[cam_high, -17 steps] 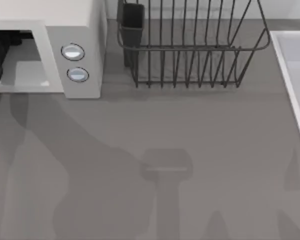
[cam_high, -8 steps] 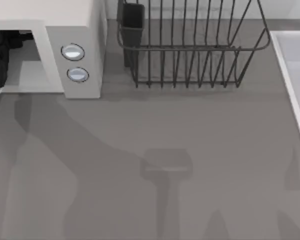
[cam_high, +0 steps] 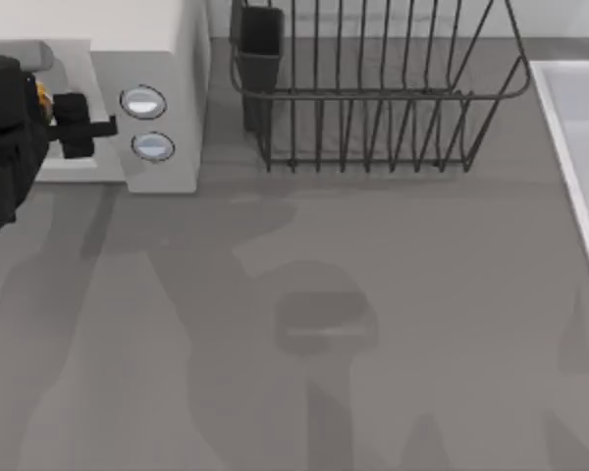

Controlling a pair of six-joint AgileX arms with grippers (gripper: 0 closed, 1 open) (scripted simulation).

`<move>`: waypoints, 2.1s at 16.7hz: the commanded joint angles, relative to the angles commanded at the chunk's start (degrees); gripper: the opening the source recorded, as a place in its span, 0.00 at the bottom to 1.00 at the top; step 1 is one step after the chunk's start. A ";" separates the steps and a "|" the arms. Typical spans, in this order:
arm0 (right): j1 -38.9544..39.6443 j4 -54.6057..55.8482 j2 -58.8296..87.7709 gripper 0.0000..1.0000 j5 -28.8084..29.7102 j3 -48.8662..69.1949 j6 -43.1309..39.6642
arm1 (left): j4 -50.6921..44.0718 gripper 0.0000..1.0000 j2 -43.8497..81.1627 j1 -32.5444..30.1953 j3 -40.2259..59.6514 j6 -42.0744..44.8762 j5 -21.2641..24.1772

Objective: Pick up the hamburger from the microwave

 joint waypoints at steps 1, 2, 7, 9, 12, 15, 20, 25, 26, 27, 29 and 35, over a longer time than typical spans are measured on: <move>0.00 0.00 0.00 1.00 0.00 0.00 0.00 | -0.49 0.00 -2.52 -0.91 -2.51 -0.36 -0.74; 0.00 0.00 0.00 1.00 0.00 0.00 0.00 | -0.87 0.00 -4.45 -1.64 -4.42 -0.65 -1.33; 0.00 0.00 0.00 1.00 0.00 0.00 0.00 | -1.31 0.00 -6.50 -2.47 -6.46 -0.97 -2.00; 0.00 0.00 0.00 1.00 0.00 0.00 0.00 | -0.61 0.00 -4.26 -1.30 -6.17 -0.96 -2.57; 0.00 0.00 0.00 1.00 0.00 0.00 0.00 | 3.35 0.00 -0.48 -1.53 -7.09 -0.97 -2.53; 0.00 0.00 0.00 1.00 0.00 0.00 0.00 | 12.76 0.00 6.77 -1.87 -9.14 -0.98 -2.36; 0.00 0.00 0.00 1.00 0.00 0.00 0.00 | 32.73 0.00 19.36 -2.35 -13.75 -0.95 -1.86; 0.00 0.00 0.00 1.00 0.00 0.00 0.00 | 39.69 0.00 24.67 -2.48 -16.28 -0.90 -1.52; 0.00 0.00 0.00 1.00 0.00 0.00 0.00 | 39.69 0.00 24.67 -2.48 -16.28 -0.90 -1.52; 0.00 0.00 0.00 1.00 0.00 0.00 0.00 | 39.69 0.00 24.67 -2.48 -16.28 -0.90 -1.52; 0.00 0.00 0.00 1.00 0.00 0.00 0.00 | 39.69 0.08 24.67 -2.48 -16.28 -0.90 -1.52; 0.00 0.00 0.00 1.00 0.00 0.00 0.00 | 39.69 0.53 24.67 -2.48 -16.28 -0.90 -1.52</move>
